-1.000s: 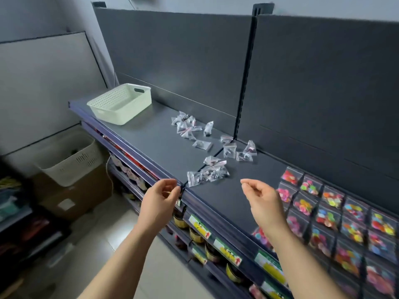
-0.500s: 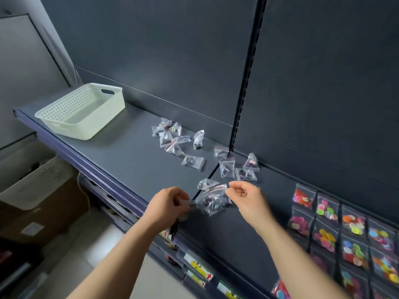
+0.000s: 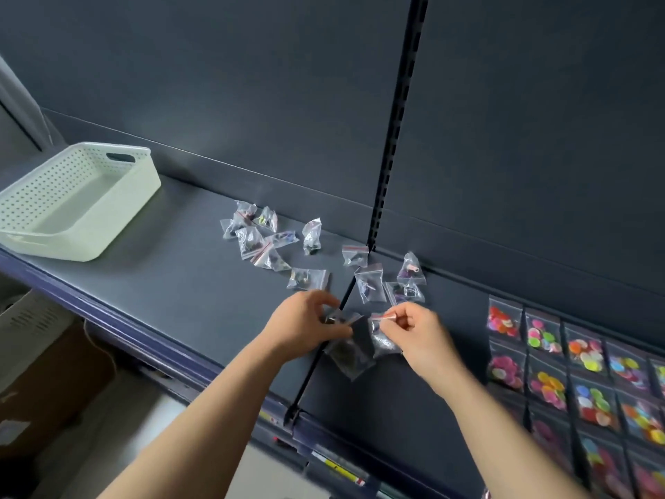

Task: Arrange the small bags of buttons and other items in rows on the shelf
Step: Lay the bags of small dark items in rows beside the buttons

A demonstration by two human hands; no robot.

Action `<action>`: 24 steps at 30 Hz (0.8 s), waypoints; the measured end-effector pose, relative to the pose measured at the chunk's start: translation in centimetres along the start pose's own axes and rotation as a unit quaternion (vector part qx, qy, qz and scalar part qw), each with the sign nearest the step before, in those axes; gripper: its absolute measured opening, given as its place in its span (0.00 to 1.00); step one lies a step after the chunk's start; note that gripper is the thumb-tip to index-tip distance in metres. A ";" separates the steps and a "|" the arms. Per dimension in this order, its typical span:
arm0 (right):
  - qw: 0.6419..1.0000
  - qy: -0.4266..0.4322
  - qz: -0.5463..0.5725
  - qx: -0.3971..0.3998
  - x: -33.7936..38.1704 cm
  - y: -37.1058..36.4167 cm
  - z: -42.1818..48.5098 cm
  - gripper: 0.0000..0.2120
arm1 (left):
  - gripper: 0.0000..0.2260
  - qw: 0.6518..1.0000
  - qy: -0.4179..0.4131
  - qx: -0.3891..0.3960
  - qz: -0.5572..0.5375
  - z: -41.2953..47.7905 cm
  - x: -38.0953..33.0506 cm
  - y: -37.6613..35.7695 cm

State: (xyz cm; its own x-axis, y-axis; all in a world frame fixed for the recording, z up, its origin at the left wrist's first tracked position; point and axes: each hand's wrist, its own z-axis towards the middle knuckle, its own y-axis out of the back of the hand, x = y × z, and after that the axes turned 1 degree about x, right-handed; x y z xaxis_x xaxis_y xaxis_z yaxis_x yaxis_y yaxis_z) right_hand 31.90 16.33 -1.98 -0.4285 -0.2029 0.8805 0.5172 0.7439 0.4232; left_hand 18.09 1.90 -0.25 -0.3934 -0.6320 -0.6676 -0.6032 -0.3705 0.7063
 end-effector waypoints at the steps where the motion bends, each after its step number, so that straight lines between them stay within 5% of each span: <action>1: 1.000 -0.005 0.009 -0.005 0.1 0.1 -0.4 0.02 | 0.14 0.999 -0.015 -0.003 0.032 0.5 0.2 -0.2; 4: 0.999 -0.023 0.032 -0.012 0.6 -0.1 -1.4 0.05 | 0.06 0.999 -0.047 -0.010 -0.015 1.3 1.1 0.1; 7: 0.998 -0.042 0.051 0.012 1.1 -1.1 -2.2 0.10 | 0.09 0.981 -0.031 -0.021 -0.190 0.9 2.0 1.2; 9: 0.998 -0.053 -0.007 0.023 1.4 -1.9 -2.8 0.05 | 0.11 0.956 -0.011 -0.017 -0.294 0.3 2.6 2.0; 12: 0.991 -0.049 -0.127 0.011 1.1 -3.3 -3.2 0.15 | 0.14 0.933 -0.002 -0.005 -0.361 -0.7 3.4 2.8; 15: 0.986 -0.039 -0.161 -0.029 1.7 -4.3 -3.5 0.05 | 0.12 0.917 0.005 0.012 -0.398 -1.5 4.2 3.2; 24: 0.979 -0.088 0.135 -0.123 2.9 -2.4 -8.9 0.07 | 0.10 0.879 0.009 0.111 -0.464 -3.5 2.3 2.7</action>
State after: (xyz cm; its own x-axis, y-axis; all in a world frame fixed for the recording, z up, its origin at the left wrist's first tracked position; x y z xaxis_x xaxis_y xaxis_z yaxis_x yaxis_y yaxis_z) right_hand 36.01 8.30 1.47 -0.3608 0.1084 0.9263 0.7824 0.5758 0.2373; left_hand 17.97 -2.94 0.96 0.3484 -0.1386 -0.9270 -0.7799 -0.5914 -0.2047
